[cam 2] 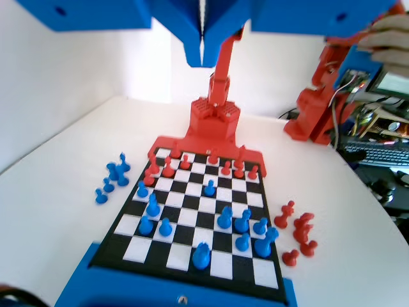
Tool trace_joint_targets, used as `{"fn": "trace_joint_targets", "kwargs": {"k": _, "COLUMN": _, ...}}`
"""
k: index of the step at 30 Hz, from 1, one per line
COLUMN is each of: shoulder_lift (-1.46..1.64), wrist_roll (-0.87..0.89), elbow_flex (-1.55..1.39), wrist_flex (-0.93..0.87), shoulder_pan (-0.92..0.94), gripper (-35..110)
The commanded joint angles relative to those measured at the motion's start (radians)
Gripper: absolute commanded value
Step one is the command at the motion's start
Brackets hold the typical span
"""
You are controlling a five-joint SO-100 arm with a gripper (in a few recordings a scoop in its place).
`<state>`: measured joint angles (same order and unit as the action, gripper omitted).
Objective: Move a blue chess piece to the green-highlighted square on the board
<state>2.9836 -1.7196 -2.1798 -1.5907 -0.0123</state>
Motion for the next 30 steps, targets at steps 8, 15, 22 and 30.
{"fn": "trace_joint_targets", "kwargs": {"k": 8, "shoulder_lift": 0.072, "wrist_roll": -0.014, "elbow_flex": -0.005, "wrist_flex": 0.021, "shoulder_pan": 0.040, "gripper": 1}}
{"fn": "trace_joint_targets", "kwargs": {"k": 15, "shoulder_lift": 0.072, "wrist_roll": -0.014, "elbow_flex": -0.005, "wrist_flex": 0.020, "shoulder_pan": 0.040, "gripper": 2}}
{"fn": "trace_joint_targets", "kwargs": {"k": 22, "shoulder_lift": 0.072, "wrist_roll": -0.014, "elbow_flex": -0.005, "wrist_flex": 0.020, "shoulder_pan": 0.040, "gripper": 2}}
{"fn": "trace_joint_targets", "kwargs": {"k": 30, "shoulder_lift": 0.072, "wrist_roll": -0.014, "elbow_flex": -0.005, "wrist_flex": 0.020, "shoulder_pan": 0.040, "gripper": 2}}
